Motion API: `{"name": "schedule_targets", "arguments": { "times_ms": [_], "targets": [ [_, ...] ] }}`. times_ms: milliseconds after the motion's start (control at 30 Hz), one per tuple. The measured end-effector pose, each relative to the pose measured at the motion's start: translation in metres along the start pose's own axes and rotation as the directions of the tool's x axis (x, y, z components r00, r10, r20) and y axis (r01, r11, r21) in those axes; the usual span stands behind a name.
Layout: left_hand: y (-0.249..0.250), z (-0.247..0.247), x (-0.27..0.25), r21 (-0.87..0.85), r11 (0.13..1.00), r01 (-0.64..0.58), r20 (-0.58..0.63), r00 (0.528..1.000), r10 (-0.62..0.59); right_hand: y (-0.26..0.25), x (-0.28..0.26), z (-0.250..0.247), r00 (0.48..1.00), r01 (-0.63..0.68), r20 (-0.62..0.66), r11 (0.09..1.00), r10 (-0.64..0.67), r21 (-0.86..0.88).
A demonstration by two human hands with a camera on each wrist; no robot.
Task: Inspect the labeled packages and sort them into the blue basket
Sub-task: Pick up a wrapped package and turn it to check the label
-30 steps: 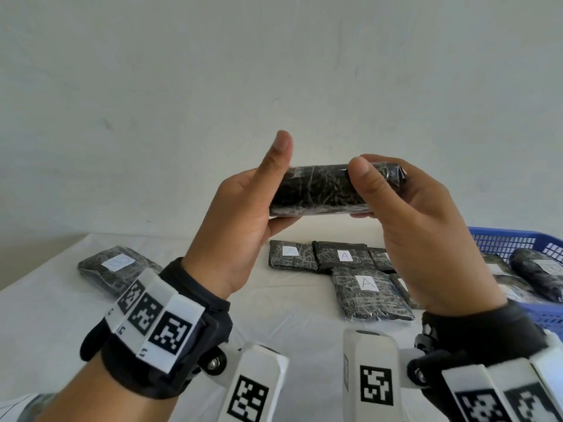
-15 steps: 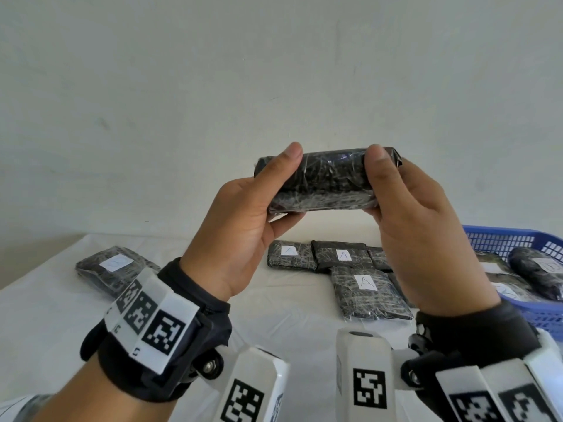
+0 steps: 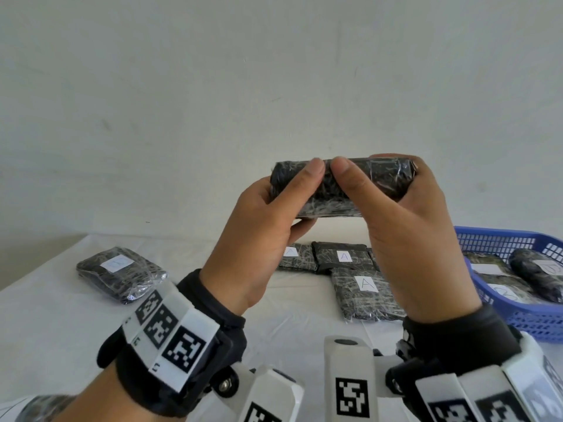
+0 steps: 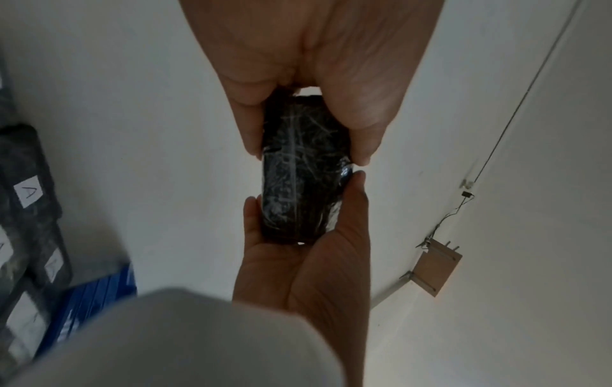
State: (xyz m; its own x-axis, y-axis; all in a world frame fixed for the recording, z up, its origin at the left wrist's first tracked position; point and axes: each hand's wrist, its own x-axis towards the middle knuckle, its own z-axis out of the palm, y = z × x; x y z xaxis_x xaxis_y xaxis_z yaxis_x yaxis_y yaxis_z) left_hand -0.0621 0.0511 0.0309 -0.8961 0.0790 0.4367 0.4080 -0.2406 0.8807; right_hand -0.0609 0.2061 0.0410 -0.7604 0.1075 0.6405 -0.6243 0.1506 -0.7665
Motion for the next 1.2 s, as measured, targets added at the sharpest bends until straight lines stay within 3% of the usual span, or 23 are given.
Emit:
{"name": "schedule_targets", "arguments": {
  "times_ms": [433,733,1033,1200],
  "targets": [
    [0.004,-0.002,0.0,-0.003,1.0,-0.001,-0.015,1.0,0.001,-0.001,0.0,-0.004,0.999,0.001,0.053,0.995,0.005,-0.1],
    [0.008,-0.004,0.0,-0.047,0.999,-0.001,0.02,1.0,0.002,-0.012,-0.007,-0.01,0.992,-0.116,0.03,0.987,0.121,-0.113],
    [0.013,-0.006,0.0,-0.089,0.996,0.027,0.026,0.999,-0.025,-0.008,-0.003,-0.007,0.998,-0.044,0.04,0.997,0.046,-0.058],
    [0.013,-0.007,0.001,-0.082,0.997,0.017,-0.002,1.0,-0.017,-0.005,-0.001,-0.003,0.998,-0.018,0.05,0.994,0.023,-0.11]
  ]
}}
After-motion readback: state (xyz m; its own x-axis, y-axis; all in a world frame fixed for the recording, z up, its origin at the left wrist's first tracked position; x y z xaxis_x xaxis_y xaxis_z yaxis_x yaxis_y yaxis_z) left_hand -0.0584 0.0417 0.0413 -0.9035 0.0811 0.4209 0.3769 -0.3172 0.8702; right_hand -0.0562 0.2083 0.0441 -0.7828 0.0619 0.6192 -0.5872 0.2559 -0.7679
